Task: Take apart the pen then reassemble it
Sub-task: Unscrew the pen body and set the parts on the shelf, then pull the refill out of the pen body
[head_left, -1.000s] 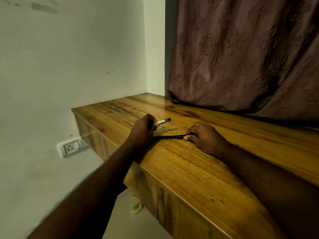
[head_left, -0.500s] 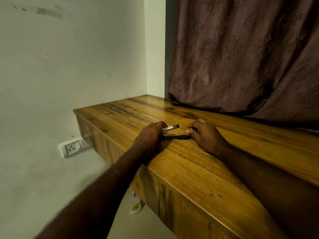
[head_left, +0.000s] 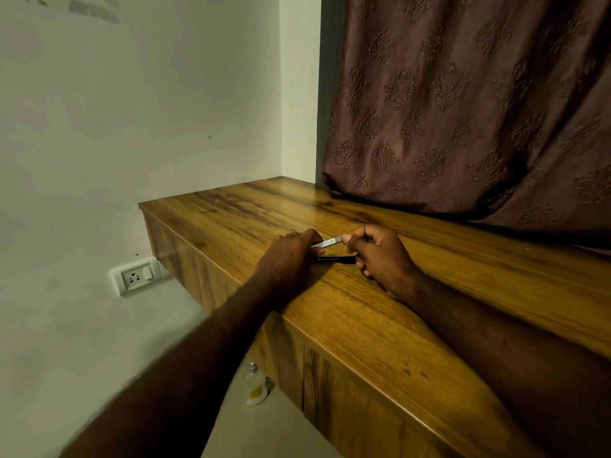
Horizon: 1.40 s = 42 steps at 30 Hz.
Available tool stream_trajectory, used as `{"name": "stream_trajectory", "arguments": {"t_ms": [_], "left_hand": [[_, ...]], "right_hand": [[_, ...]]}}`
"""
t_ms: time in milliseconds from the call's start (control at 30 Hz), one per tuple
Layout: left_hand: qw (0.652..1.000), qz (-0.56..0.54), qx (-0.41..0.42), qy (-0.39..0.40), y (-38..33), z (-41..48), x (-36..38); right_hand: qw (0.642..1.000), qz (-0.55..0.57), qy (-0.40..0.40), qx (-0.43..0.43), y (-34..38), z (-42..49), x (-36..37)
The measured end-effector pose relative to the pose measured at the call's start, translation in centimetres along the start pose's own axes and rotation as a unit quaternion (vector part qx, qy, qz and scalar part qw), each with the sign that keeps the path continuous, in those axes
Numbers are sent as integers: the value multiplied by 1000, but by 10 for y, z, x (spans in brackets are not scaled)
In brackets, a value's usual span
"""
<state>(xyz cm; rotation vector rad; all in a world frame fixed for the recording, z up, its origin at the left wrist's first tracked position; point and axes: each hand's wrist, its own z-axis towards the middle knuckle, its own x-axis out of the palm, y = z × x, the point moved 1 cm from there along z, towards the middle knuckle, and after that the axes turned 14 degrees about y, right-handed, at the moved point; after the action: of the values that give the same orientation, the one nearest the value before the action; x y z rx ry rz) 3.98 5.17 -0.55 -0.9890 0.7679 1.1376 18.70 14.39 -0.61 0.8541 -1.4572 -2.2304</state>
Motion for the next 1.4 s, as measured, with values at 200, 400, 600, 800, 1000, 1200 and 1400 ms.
{"name": "stream_trajectory", "arguments": {"t_ms": [200, 400, 600, 800, 1000, 1200, 1400], "left_hand": [[999, -15, -22, -17, 6, 2, 1], [999, -5, -37, -30, 10, 3, 4], [998, -8, -42, -36, 12, 4, 5], [998, -10, -31, -50, 14, 2, 6], [999, 8, -7, -47, 13, 1, 4], [998, -16, 15, -60, 9, 2, 1], [998, -8, 40, -51, 3, -1, -1]], "right_hand": [[999, 21, -48, 10, -1, 1, -10], [982, -172, -71, -24, -1, 1, -7], [959, -271, -87, 6, -9, 11, -15], [969, -204, -137, 3, -2, 4, -24], [986, -69, -137, 59, -6, -6, -26], [982, 124, 1, 145, 10, -12, 3], [972, 182, 43, 144, 13, -15, 0]]}}
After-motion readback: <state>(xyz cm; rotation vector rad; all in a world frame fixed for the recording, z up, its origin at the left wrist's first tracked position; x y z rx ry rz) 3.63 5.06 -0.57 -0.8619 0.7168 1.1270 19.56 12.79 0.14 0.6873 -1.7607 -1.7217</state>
